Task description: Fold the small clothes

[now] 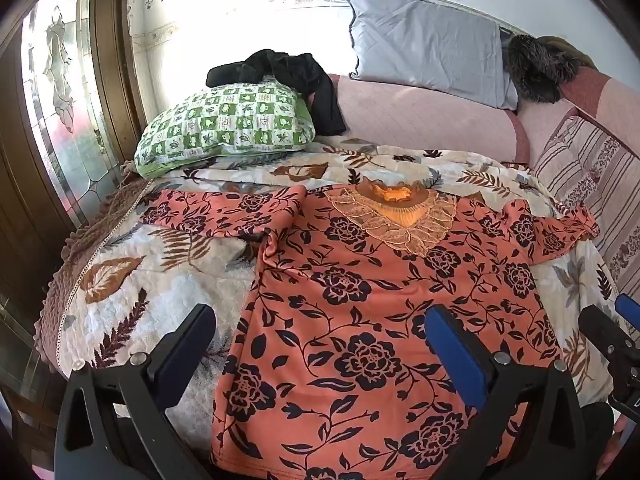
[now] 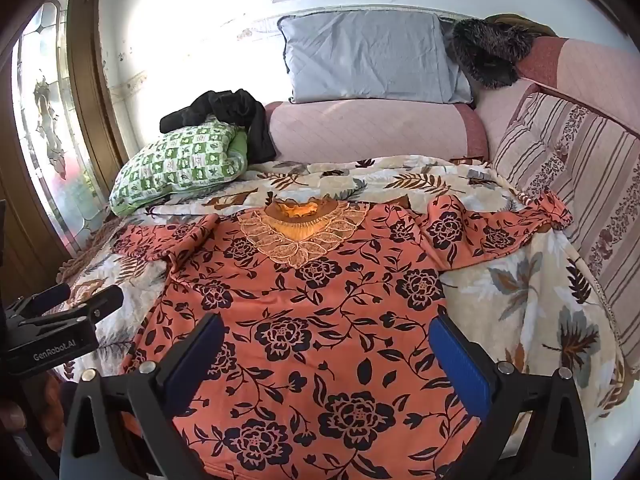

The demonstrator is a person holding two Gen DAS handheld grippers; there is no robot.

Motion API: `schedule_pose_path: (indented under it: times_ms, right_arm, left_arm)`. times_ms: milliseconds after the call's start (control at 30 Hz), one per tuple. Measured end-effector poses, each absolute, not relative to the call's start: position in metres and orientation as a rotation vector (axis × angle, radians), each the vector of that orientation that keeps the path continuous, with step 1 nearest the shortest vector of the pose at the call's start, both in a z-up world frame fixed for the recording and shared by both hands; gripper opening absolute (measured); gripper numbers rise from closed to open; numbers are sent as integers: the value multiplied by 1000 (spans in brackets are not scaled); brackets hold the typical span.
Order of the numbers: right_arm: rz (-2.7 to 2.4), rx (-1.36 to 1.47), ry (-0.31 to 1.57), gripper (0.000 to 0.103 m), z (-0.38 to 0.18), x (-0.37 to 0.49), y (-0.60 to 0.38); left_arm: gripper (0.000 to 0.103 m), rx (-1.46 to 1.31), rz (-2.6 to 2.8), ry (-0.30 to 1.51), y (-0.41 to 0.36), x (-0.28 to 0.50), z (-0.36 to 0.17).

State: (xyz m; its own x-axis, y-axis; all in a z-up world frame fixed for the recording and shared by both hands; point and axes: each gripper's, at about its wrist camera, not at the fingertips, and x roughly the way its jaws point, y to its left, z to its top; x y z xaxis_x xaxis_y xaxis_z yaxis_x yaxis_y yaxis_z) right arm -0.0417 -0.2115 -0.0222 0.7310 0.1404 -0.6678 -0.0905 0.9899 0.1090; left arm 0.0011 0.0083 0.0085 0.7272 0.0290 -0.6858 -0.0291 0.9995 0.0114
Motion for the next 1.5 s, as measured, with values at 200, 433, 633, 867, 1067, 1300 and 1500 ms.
schedule_pose_path:
  times_ms: [200, 433, 633, 867, 1067, 1300, 1500]
  right_arm:
    - [128, 71, 740, 103, -22, -42, -212]
    - [129, 69, 726, 103, -27, -42, -214]
    - [136, 77, 710, 103, -23, -41, -210]
    - [139, 80, 703, 103, -23, -40, -208]
    - [136, 60, 726, 103, -25, -40, -210]
    - [155, 183, 817, 103, -40, -25, -242]
    - [40, 517, 866, 103, -72, 11, -366]
  left_arm:
    - [103, -2, 31, 755, 9, 1, 10]
    - [103, 1, 33, 755, 8, 1, 9]
    - [103, 0, 32, 755, 8, 1, 9]
    - [103, 1, 32, 755, 8, 0, 9]
    - [103, 3, 32, 755, 8, 0, 9]
    - [103, -4, 44, 807, 33, 16, -15]
    - [103, -207, 225, 875, 142, 57, -56]
